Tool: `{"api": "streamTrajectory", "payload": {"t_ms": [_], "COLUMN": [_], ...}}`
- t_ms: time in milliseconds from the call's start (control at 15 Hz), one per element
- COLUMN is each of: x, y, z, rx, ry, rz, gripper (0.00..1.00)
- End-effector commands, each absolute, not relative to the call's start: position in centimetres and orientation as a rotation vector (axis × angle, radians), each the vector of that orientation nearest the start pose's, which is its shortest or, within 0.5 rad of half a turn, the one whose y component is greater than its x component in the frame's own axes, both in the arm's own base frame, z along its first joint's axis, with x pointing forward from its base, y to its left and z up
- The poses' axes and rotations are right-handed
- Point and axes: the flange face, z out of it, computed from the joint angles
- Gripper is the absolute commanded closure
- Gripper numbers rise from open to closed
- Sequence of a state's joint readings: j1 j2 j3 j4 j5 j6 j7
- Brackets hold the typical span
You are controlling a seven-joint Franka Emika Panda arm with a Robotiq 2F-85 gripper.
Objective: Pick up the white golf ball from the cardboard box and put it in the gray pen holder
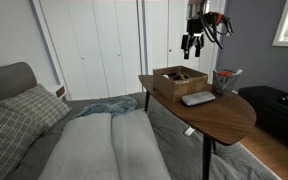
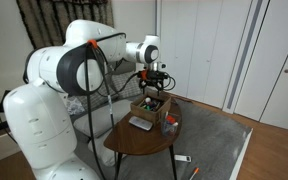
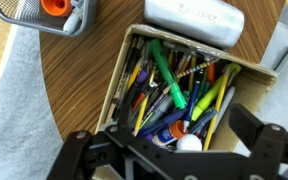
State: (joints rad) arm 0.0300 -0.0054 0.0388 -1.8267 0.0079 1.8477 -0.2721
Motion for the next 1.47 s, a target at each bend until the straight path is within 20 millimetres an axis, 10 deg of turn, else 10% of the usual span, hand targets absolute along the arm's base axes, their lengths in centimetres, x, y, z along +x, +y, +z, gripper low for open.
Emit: {"api": "streamTrajectory", "payload": {"t_ms": [0,667,1400], "x": [57.0,61.5,64.1], "y": [4.4,6.8,9.7], "z": [52.6,46.2,43.6], "rx": [-3.056,-2.840,-2.762], "ry": [-0.585,-1.015,-1.221], "rz": [-0.120,-0.187,-0.338], "gripper": [0.00,0.00,0.02]}}
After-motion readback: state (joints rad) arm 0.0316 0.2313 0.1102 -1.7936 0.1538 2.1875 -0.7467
